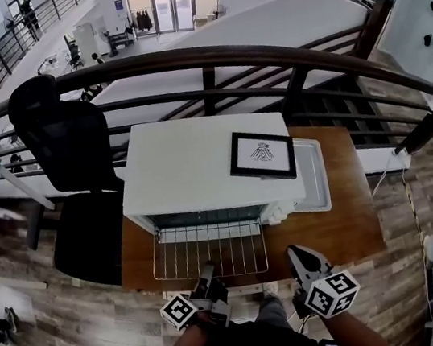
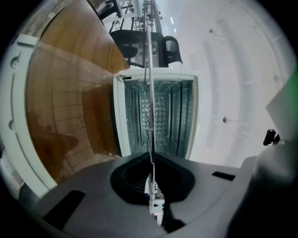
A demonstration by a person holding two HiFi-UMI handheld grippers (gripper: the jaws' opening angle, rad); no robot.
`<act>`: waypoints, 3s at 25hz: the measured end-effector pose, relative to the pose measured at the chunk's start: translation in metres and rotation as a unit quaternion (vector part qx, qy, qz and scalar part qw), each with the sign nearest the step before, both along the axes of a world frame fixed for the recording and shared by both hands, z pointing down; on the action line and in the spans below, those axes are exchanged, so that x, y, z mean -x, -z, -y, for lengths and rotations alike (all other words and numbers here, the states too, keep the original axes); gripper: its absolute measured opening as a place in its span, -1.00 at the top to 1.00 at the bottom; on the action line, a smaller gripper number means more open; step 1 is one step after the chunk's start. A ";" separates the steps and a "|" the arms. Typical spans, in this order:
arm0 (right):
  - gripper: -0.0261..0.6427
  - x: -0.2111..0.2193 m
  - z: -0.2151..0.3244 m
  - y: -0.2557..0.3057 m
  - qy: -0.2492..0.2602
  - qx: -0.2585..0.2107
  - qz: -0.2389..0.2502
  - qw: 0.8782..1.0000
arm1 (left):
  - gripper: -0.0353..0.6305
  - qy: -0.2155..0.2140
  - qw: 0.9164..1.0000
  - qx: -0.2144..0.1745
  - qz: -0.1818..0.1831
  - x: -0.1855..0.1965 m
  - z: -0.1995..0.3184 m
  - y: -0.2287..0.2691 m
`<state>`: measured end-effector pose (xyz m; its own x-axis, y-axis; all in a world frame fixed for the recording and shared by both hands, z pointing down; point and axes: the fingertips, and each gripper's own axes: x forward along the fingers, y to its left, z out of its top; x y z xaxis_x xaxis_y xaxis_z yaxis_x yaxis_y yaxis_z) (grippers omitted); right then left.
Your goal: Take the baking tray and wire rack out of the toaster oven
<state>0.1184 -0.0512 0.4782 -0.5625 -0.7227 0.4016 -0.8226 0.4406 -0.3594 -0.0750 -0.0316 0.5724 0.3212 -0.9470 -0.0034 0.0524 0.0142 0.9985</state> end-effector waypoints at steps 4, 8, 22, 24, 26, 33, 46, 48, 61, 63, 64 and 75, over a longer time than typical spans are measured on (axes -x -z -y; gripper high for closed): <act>0.93 0.002 -0.003 -0.003 0.002 0.007 0.003 1.000 | 0.87 0.001 1.000 -0.003 0.001 0.001 -0.007 0.000; 0.93 0.009 -0.005 -0.005 0.013 0.009 0.000 1.000 | 0.87 0.003 1.000 -0.002 -0.003 0.002 -0.012 0.003; 0.93 0.038 -0.015 -0.014 0.056 0.021 0.002 0.998 | 0.87 -0.007 1.000 -0.004 0.020 0.011 -0.052 0.015; 0.93 0.048 -0.017 -0.015 0.066 0.021 0.002 0.998 | 0.87 -0.016 0.999 -0.004 0.034 0.018 -0.059 0.017; 0.93 0.057 -0.018 -0.015 0.072 0.020 0.004 0.997 | 0.87 -0.028 0.998 -0.014 0.046 0.023 -0.067 0.023; 0.93 0.075 -0.022 -0.005 0.058 0.009 0.020 0.998 | 0.87 -0.084 0.984 -0.080 0.136 0.039 -0.085 0.053; 0.32 0.031 -0.012 -0.005 0.020 -0.009 -0.006 1.000 | 0.87 -0.183 0.959 -0.159 0.148 0.020 -0.100 0.069; 0.31 0.024 -0.010 -0.007 0.040 0.006 0.008 0.999 | 0.87 -0.189 0.956 -0.162 0.152 0.009 -0.102 0.069; 0.36 -0.093 -0.023 -0.026 0.028 0.084 0.090 0.992 | 0.87 -0.201 0.961 -0.157 0.104 -0.105 -0.116 0.067; 0.41 -0.112 -0.024 -0.028 0.022 0.087 0.092 0.992 | 0.87 -0.208 0.960 -0.156 0.102 -0.124 -0.116 0.064; 0.41 -0.125 -0.025 -0.030 0.022 0.086 0.086 0.992 | 0.87 -0.211 0.960 -0.154 0.102 -0.136 -0.116 0.062; 0.48 -0.266 -0.022 -0.046 -0.006 0.083 0.061 0.995 | 0.87 -0.265 0.946 -0.113 0.151 -0.276 -0.102 0.028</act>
